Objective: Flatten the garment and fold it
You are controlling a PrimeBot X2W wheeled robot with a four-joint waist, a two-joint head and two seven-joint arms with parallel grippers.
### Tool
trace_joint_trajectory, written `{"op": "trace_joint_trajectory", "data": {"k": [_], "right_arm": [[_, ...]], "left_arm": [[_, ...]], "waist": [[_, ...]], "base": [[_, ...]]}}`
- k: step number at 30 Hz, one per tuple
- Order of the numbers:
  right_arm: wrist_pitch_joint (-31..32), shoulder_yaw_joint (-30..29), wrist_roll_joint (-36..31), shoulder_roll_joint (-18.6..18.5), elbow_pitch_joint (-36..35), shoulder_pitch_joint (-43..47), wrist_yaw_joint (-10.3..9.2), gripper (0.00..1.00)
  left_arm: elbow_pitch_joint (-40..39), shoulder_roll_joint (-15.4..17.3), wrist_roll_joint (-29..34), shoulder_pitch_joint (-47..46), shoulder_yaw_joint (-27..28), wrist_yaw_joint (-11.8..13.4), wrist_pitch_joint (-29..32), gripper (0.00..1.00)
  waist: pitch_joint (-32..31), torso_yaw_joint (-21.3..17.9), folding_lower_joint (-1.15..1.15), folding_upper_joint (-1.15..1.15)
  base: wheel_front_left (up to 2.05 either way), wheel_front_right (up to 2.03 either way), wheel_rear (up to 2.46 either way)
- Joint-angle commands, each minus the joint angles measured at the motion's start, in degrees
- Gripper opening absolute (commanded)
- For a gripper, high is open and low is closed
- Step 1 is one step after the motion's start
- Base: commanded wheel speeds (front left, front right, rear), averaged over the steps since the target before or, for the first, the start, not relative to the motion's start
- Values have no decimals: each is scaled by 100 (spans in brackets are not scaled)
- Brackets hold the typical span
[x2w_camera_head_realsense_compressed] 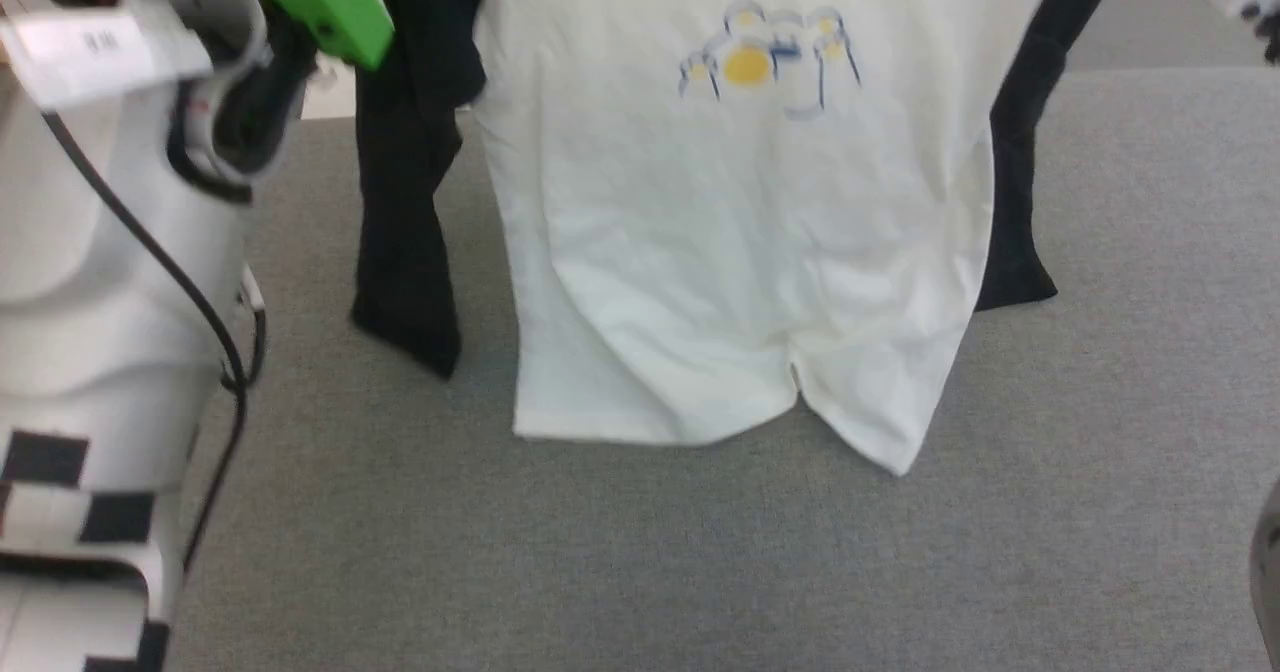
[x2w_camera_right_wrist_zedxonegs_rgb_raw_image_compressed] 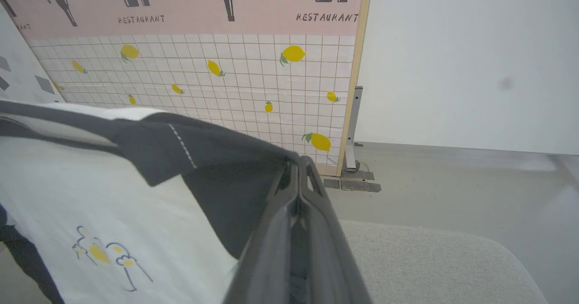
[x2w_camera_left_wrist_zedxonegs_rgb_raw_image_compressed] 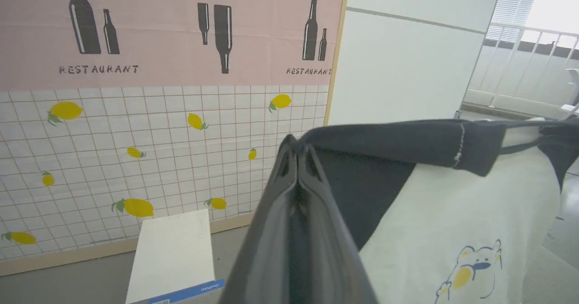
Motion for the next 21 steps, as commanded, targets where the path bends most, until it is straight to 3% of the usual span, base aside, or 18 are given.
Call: {"op": "trace_joint_trajectory", "data": {"k": [1, 12, 21], "right_arm": [[-91, -57, -127, 63, 145, -242, -10, 0], [-867, -554, -1369, 748, 1144, -2295, -10, 0], [-2076, -934, -2345, 1053, 1442, -3533, -10, 0]], "left_arm": [[192, 113, 148, -305, 22, 59, -26, 0], [1232, 251, 1071, -2474, -120, 353, -370, 0], [1679, 367, 1476, -3610, 101, 685, -1466, 0]], "waist": [[244, -36, 0, 0], [1489, -175, 0, 0], [2134, -223, 0, 0]], "base": [[0, 0, 0], [0, 0, 0], [0, 0, 0]]}}
